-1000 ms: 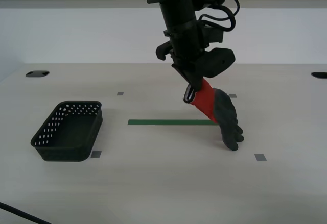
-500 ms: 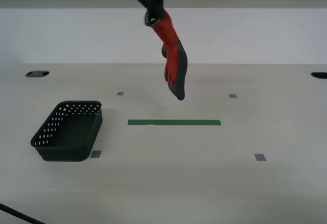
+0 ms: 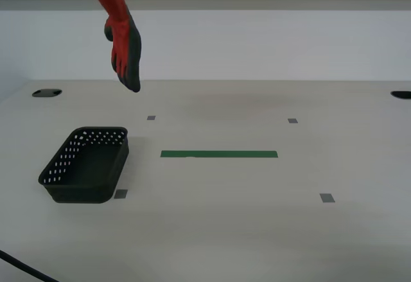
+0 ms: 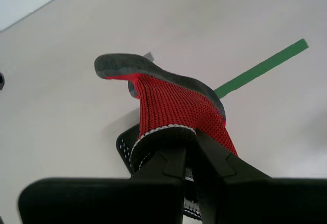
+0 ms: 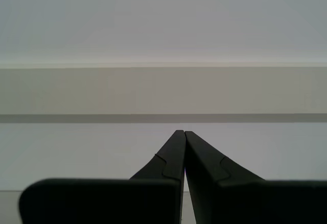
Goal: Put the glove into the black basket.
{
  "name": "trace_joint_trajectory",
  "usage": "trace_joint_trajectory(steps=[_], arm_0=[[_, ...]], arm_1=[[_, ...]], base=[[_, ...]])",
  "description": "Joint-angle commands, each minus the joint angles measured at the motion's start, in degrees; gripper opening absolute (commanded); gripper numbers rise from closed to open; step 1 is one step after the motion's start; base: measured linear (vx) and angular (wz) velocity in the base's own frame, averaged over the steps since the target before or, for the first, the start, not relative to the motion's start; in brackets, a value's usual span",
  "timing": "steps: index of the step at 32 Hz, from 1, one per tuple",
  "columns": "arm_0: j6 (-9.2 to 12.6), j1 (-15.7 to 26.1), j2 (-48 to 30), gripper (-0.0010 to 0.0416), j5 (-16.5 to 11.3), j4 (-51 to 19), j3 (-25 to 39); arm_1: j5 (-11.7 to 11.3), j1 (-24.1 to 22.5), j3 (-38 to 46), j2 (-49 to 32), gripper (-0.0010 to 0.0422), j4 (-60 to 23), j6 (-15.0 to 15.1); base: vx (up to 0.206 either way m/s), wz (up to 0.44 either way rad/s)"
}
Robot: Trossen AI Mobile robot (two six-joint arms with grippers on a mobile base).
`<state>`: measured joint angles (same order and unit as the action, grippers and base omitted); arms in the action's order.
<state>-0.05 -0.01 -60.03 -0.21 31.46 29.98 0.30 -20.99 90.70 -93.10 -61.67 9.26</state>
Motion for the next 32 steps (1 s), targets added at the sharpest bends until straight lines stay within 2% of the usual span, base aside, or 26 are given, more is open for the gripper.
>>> trace_joint_trajectory(steps=[1, 3, 6, 8, 18, 27, 29, 32], arm_0=[[0.02, 0.00, -0.02, 0.0001, 0.04, 0.11, 0.07], [0.02, 0.00, -0.02, 0.0001, 0.04, 0.11, 0.07], [0.02, 0.00, -0.02, 0.0000, 0.04, 0.11, 0.07], [0.02, 0.00, -0.02, 0.0001, 0.04, 0.13, 0.07], [0.02, 0.00, -0.02, 0.0001, 0.04, -0.39, 0.07], [0.02, 0.02, -0.02, 0.0001, 0.04, -0.63, 0.07], [0.02, 0.02, -0.02, 0.0000, 0.04, -0.63, 0.07], [0.02, 0.00, -0.02, 0.0001, 0.04, -0.63, 0.07]], arm_1=[[0.00, 2.38, -0.76, 0.13, -0.0001, -0.46, 0.44], [0.00, 5.53, -4.35, 0.17, -0.0001, -0.37, 0.48], [0.00, 7.39, -8.48, 0.17, -0.0001, 0.46, 0.55], [0.00, 9.25, -15.50, 0.17, -0.0001, 4.11, 0.61], [0.00, 14.25, -36.20, 0.15, -0.0001, 17.40, 0.42], [-0.20, 16.17, -41.51, -0.48, -0.0001, 23.82, -1.27], [-3.89, 16.39, -41.92, -0.48, -0.0001, 24.22, -1.29], [-4.15, 17.20, -42.18, -0.48, -0.0001, 24.22, -1.29]], base=[[0.000, 0.000], [0.000, 0.000], [0.000, 0.000], [0.000, 0.000], [0.000, 0.000], [0.000, 0.000], [0.000, 0.000], [0.000, 0.000]])
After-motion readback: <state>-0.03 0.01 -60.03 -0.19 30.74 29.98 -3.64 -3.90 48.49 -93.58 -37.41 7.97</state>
